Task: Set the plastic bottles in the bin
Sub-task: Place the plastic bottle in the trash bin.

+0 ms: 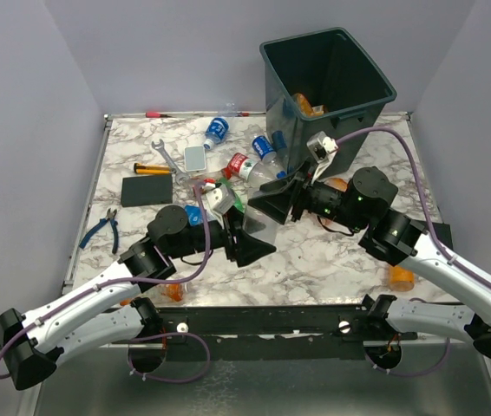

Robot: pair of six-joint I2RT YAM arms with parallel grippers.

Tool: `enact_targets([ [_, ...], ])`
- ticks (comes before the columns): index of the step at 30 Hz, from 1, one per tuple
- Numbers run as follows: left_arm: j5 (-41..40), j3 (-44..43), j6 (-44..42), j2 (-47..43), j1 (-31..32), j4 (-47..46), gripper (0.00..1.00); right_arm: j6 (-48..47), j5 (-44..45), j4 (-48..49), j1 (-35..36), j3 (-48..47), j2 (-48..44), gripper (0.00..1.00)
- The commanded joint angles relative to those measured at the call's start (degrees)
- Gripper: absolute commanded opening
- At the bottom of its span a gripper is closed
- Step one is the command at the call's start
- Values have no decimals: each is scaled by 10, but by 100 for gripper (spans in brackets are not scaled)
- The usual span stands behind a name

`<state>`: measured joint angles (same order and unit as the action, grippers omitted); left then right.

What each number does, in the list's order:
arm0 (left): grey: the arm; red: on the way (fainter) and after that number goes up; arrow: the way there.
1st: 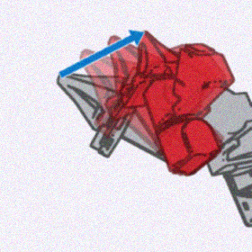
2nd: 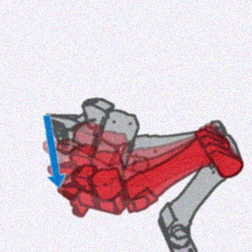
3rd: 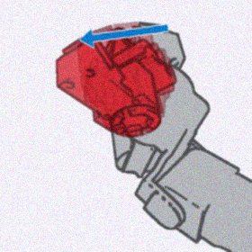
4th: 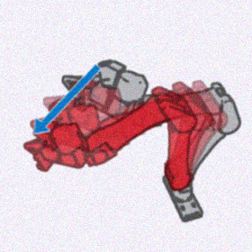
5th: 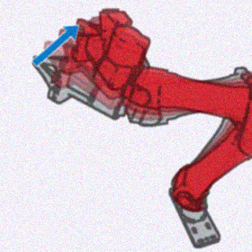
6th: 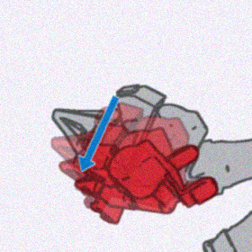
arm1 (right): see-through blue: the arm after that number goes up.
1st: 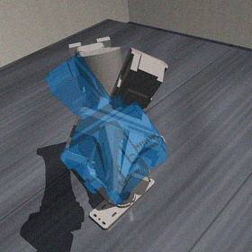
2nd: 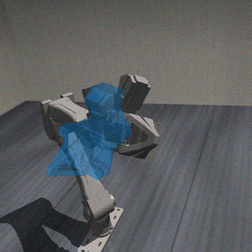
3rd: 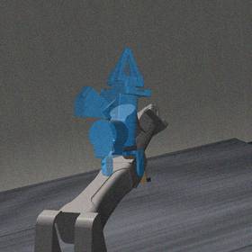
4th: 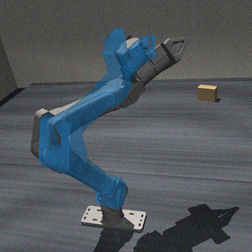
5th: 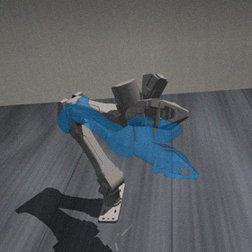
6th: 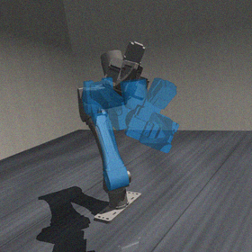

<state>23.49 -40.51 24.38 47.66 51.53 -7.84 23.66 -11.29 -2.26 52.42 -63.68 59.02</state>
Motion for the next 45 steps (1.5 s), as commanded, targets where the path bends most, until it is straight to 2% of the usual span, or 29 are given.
enact_targets([
  [1, -58, -8, -12, -32, 1, -19, 59, 3, -13, -16, 2, -4, -10, 1],
  [3, -91, 0, -15, -47, 1, -20, 90, 2, -6, -17, 2, -6, -16, 1],
  [4, -109, 7, -18, -56, 1, -21, 98, 1, 1, -20, 2, -10, -19, 0],
  [11, -213, 32, -70, -136, 1, -10, 99, -66, 103, -109, 2, -124, -11, 0],
  [15, -320, 32, -133, -187, 1, 14, 99, -131, 278, -132, 1, -215, 8, 0],
  [17, -379, 43, -168, -212, 1, 15, 99, -185, 377, -107, 1, -259, 23, 0],
  [20, -461, 70, -204, -246, 1, 11, 99, -311, 514, 1, 1, -288, 58, 0],
  [23, -537, 106, -209, -274, 1, 6, 99, -418, 587, 131, -37, -312, 105, 0],
  [26, -583, 151, -199, -306, 1, -6, 99, -435, 595, 234, -117, -310, 146, 0],
  [28, -601, 180, -192, -328, 1, -24, 99, -414, 589, 292, -180, -312, 176, 0],
  [34, -611, 179, -184, -336, 0, -7, 99, -307, 575, 330, -310, -339, 284, 0],
  [40, -602, 176, -181, -314, -9, -16, 99, -301, 544, 303, -350, -397, 392, 0],
  [45, -570, 176, -171, -312, -19, -11, 99, -286, 513, 248, -353, -426, 438, 0],
])
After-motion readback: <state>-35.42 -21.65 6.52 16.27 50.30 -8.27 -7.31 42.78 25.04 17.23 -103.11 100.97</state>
